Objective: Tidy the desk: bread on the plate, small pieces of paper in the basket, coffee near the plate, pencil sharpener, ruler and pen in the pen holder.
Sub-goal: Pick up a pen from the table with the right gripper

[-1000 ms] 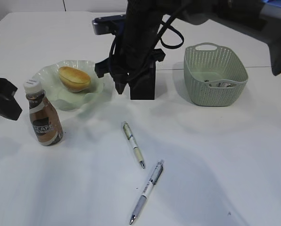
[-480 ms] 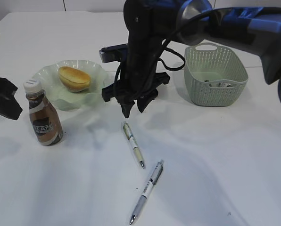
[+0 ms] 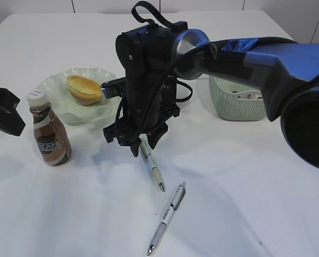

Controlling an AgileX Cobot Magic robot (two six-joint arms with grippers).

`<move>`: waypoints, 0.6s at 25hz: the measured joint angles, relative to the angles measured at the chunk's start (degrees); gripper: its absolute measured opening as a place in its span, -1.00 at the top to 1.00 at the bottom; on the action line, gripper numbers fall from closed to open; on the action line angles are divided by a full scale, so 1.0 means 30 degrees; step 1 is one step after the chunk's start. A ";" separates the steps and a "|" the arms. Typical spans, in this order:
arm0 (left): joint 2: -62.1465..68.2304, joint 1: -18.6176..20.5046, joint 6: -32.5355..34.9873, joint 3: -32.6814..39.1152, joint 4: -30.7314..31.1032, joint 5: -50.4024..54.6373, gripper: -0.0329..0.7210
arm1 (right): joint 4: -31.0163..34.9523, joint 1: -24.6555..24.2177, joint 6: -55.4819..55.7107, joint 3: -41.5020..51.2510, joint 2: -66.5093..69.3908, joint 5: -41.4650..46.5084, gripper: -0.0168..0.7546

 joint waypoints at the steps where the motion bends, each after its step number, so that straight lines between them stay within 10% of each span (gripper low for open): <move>1: 0.0000 0.0000 0.0000 0.0000 0.0000 0.0000 0.01 | -0.0096 0.0000 0.0101 0.0000 0.0009 -0.0043 0.04; 15: 0.0000 0.0000 0.0000 0.0000 0.0000 0.0000 0.01 | -0.0764 0.0000 0.0593 0.0000 0.0701 -0.0078 0.04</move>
